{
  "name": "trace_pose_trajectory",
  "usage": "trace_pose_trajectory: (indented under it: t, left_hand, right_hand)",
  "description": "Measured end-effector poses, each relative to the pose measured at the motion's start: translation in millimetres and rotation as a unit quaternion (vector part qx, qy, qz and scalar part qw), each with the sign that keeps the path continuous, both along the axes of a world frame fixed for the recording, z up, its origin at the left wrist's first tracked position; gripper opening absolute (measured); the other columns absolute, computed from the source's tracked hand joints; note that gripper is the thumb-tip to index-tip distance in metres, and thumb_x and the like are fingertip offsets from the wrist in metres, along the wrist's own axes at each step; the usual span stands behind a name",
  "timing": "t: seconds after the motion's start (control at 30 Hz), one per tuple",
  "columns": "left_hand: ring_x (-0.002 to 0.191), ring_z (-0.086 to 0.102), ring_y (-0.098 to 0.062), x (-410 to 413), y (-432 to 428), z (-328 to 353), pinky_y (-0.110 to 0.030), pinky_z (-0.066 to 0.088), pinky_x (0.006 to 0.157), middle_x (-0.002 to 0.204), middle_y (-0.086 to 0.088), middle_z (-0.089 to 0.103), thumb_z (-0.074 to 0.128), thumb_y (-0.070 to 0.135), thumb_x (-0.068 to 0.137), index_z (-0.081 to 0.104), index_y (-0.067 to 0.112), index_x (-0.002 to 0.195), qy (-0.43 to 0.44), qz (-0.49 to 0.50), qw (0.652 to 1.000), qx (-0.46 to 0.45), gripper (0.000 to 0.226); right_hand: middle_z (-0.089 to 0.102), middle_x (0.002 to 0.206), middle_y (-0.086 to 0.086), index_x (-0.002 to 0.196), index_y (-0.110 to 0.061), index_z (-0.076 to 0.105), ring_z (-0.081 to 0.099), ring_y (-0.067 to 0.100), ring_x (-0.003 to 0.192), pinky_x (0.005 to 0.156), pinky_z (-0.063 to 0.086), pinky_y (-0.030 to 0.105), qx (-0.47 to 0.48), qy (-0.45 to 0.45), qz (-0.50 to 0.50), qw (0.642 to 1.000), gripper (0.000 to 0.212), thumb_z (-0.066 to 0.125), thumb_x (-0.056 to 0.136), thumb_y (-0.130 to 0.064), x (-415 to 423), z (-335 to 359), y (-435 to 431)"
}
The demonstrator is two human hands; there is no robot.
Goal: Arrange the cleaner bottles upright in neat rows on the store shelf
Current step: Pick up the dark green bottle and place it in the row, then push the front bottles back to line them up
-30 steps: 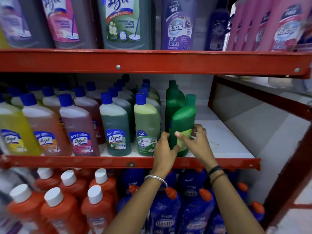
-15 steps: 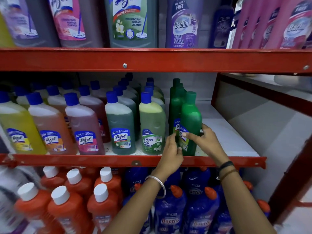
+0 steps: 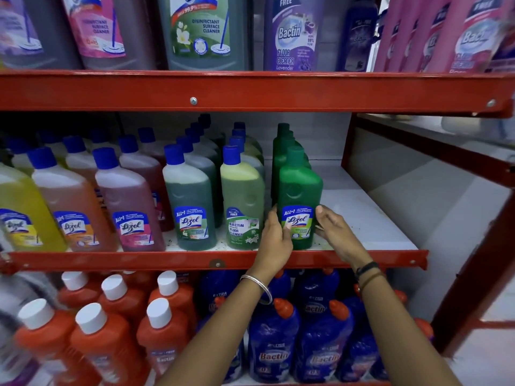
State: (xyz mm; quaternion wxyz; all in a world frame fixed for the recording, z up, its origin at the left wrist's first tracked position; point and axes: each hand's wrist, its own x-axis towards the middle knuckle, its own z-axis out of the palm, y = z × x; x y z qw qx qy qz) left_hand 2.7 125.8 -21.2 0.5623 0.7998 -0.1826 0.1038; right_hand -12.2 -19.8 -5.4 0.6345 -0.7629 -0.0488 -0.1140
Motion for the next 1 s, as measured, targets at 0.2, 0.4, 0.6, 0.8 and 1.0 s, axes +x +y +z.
trace_pose_trajectory:
  t: [0.2,0.4,0.6,0.8,1.0]
  left_hand:
    - [0.124,0.046,-0.025,-4.4,7.6,5.5,-0.027,0.04,0.099,0.138,-0.016,0.044,0.034,-0.005,0.091,0.015,0.01,0.146,0.017,-0.019,0.999,0.048,0.06]
    - [0.131,0.038,-0.024,-18.5,15.8,6.9,-0.021,0.03,0.099,0.145,-0.015,0.035,0.034,-0.007,0.089,0.001,0.016,0.148,0.028,-0.044,0.994,0.094,0.072]
    - [0.126,0.036,-0.011,-32.3,19.1,1.0,-0.018,0.03,0.101,0.146,-0.009,0.035,0.037,0.004,0.094,0.007,0.021,0.148,0.037,-0.06,0.996,0.047,0.064]
    - [0.13,0.037,-0.004,-48.9,47.2,-2.3,-0.009,0.028,0.106,0.142,0.002,0.039,0.037,0.027,0.096,0.037,0.022,0.136,-0.098,0.122,0.978,-0.139,0.041]
    - [0.145,0.002,-0.005,-25.3,78.8,5.8,-0.03,0.006,0.119,0.154,0.016,0.002,0.009,0.085,0.069,0.0,0.035,0.145,0.012,0.033,0.99,-0.134,0.092]
  right_hand:
    - [0.062,0.099,-0.013,0.112,-0.021,0.051,0.058,-0.005,0.091,0.066,0.047,0.003,0.017,0.01,-0.021,1.0,0.031,0.026,0.1,-0.033,-7.1,-0.3,11.1]
    - [0.061,0.095,-0.014,0.1,-0.031,0.052,0.058,-0.003,0.088,0.064,0.048,0.005,0.021,0.016,-0.029,0.999,0.026,0.026,0.1,-0.034,-17.8,-0.3,12.4]
    - [0.065,0.101,0.001,0.101,-0.022,0.058,0.064,0.009,0.094,0.076,0.049,0.019,0.048,-0.014,-0.106,0.993,0.028,0.035,0.097,-0.037,-25.8,-8.4,24.5]
    - [0.056,0.117,0.0,0.115,-0.017,0.055,0.053,0.002,0.108,0.093,0.043,0.017,0.04,-0.227,-0.254,0.939,0.033,0.039,0.093,-0.037,-59.9,-15.9,83.7]
    - [0.003,0.159,-0.012,0.15,-0.026,0.004,0.0,-0.001,0.143,0.118,0.003,0.025,-0.029,-0.033,-0.016,0.999,0.111,0.009,0.06,-0.092,-40.5,-9.0,137.4]
